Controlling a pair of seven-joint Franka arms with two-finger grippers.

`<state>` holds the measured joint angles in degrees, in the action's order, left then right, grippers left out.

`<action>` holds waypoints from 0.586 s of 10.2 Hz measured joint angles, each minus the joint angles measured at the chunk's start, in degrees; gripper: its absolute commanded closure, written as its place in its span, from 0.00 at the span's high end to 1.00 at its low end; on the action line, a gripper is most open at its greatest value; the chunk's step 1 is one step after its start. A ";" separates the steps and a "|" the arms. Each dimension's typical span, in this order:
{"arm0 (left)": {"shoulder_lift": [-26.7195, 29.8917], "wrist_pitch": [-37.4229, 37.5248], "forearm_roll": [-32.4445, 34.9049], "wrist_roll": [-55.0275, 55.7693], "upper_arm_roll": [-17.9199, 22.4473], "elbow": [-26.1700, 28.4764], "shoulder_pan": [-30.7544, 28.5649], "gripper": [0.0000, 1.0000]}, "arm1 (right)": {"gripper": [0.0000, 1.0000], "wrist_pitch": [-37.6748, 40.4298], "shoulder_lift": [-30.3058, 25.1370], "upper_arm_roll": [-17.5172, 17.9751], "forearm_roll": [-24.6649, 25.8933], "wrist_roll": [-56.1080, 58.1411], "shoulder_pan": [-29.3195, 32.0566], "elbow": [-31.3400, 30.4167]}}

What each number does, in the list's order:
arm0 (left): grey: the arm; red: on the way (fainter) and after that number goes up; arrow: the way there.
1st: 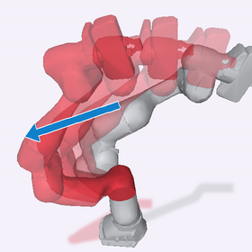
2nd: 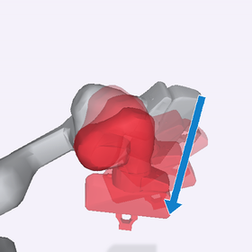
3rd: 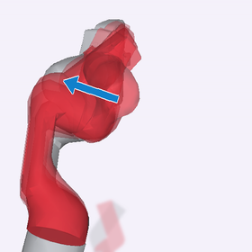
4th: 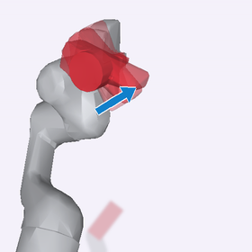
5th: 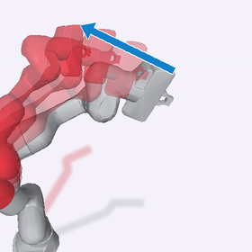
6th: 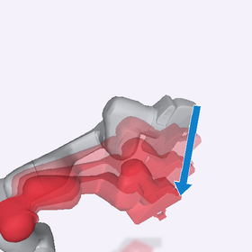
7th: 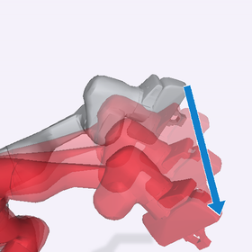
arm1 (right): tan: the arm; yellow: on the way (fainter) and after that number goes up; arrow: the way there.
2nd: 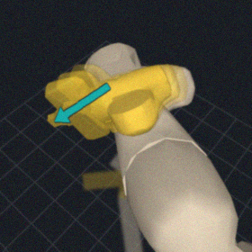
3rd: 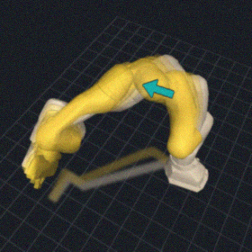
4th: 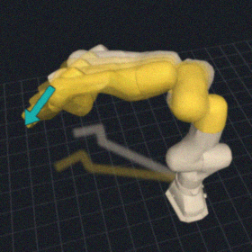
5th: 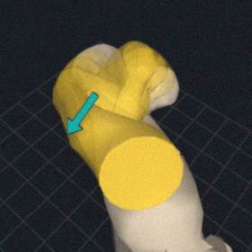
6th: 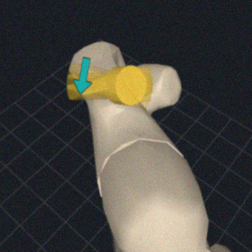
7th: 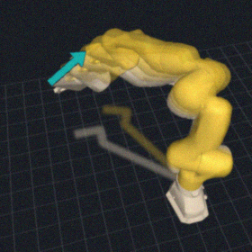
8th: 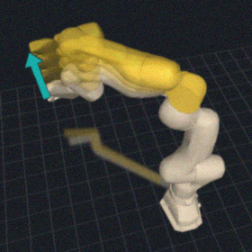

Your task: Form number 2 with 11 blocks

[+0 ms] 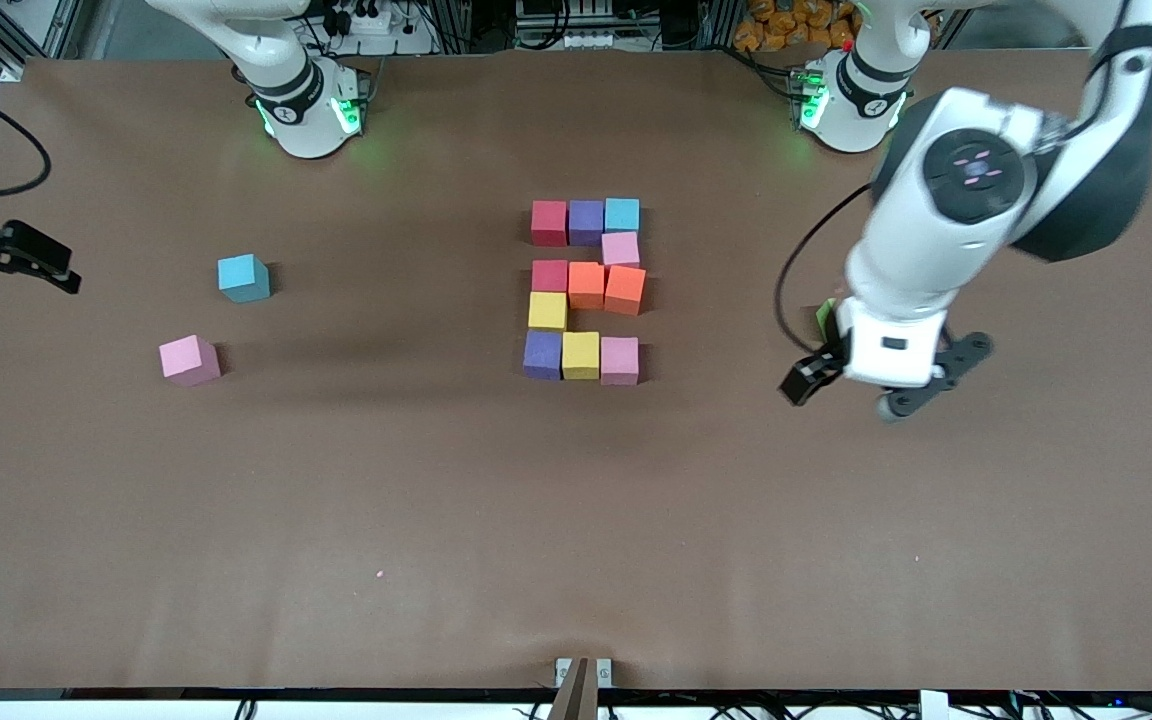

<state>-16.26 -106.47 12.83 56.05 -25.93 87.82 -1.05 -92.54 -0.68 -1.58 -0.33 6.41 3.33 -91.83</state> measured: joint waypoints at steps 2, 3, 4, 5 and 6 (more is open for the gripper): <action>3.78 2.47 -5.24 -9.54 4.08 -0.08 -0.31 1.00 | 1.00 1.20 -0.14 -1.03 0.01 2.68 -0.08 2.16; 5.60 3.68 -7.32 -15.43 6.65 -0.09 -0.36 1.00 | 1.00 1.20 -0.15 -2.23 0.02 4.08 -0.18 2.34; 7.10 5.47 -8.09 -21.33 8.64 -0.09 -0.48 1.00 | 1.00 1.18 -0.14 -3.05 0.02 4.80 -0.24 2.36; 8.68 8.07 -9.38 -27.08 10.59 -0.10 -0.48 1.00 | 1.00 1.15 -0.14 -3.29 0.01 5.13 -0.26 2.37; 10.29 11.29 -12.60 -31.40 12.61 -0.10 -0.38 1.00 | 1.00 1.12 -0.14 -3.28 -0.01 5.13 -0.42 2.39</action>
<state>-5.96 -95.18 0.23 24.65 -13.32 87.72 -1.43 -91.42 -0.83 -4.86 -0.34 11.54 2.91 -89.45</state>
